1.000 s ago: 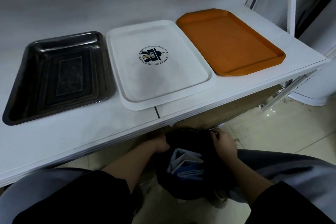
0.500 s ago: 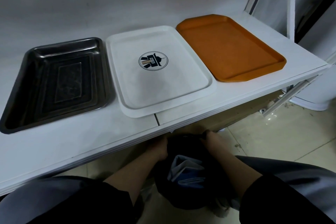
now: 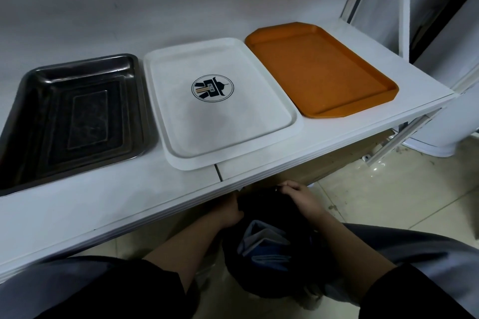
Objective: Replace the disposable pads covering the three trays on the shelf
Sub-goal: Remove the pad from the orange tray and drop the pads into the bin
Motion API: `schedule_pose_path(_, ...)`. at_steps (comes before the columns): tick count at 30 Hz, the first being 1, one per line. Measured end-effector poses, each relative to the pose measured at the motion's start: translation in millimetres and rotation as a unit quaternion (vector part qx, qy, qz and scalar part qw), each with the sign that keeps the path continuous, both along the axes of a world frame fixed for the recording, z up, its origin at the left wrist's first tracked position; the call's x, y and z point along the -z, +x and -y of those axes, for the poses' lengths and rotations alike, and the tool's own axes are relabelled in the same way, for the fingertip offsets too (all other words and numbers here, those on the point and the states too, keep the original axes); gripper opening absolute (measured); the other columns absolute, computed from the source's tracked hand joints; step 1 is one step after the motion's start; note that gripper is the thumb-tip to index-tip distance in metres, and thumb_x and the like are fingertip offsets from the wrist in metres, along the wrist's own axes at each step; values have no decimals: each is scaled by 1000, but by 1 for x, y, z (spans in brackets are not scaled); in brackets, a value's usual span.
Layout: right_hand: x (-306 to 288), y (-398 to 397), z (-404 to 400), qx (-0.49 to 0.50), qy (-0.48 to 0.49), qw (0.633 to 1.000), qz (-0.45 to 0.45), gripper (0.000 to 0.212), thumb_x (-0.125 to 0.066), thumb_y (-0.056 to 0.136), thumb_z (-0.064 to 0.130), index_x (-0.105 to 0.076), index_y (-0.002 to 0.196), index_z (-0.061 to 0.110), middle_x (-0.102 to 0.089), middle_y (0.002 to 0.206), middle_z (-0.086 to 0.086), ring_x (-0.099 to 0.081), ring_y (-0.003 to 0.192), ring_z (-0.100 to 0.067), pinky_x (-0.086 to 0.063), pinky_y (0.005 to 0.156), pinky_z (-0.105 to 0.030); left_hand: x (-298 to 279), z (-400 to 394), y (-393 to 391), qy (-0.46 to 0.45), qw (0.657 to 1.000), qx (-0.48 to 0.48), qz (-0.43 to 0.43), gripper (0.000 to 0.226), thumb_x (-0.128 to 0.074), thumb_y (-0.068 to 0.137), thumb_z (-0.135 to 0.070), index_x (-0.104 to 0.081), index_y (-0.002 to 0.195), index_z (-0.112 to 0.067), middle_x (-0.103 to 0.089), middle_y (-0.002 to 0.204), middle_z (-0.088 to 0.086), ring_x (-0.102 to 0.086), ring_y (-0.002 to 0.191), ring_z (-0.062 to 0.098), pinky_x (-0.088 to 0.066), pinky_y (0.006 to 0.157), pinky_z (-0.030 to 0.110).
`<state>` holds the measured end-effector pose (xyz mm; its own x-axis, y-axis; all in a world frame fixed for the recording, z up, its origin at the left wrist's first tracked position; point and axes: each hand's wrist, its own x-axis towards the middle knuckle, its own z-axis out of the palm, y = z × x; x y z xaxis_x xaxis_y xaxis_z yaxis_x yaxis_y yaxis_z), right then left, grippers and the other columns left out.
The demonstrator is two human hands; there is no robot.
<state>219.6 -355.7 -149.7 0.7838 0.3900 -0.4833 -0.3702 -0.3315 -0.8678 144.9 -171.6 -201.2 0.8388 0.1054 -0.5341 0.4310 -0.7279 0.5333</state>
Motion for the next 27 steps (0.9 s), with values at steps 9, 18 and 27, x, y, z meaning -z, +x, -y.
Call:
schedule_pose_path(9, 2, 3, 0, -123, -42, 990, 54, 33, -46, 83, -18, -55, 70, 11, -51, 60, 3, -45, 47, 6, -34, 50, -9, -12, 15, 12, -36, 992, 105, 53, 64, -59, 90, -19, -29, 147, -16, -29, 152, 3, -28, 140, 20, -24, 109, 24)
schedule_pose_path(18, 4, -1, 21, -138, -93, 975, 144, 36, -49, 80, -19, -56, 67, 14, -60, 77, 0, -55, 60, 12, -40, 63, -5, -5, 14, 1, 156, 977, 93, 114, 25, -53, 90, -16, -50, 114, -9, -53, 123, 11, -54, 111, 26, -46, 88, 30)
schedule_pose_path(27, 12, -34, 47, -52, -279, 901, 327, 15, -63, 87, 20, -56, 99, 25, -53, 96, 10, -55, 78, -11, -43, 66, -28, -16, 8, -25, 254, 964, 55, 55, 45, -52, 92, -22, -42, 135, -13, -45, 137, 9, -48, 122, 28, -45, 95, 35)
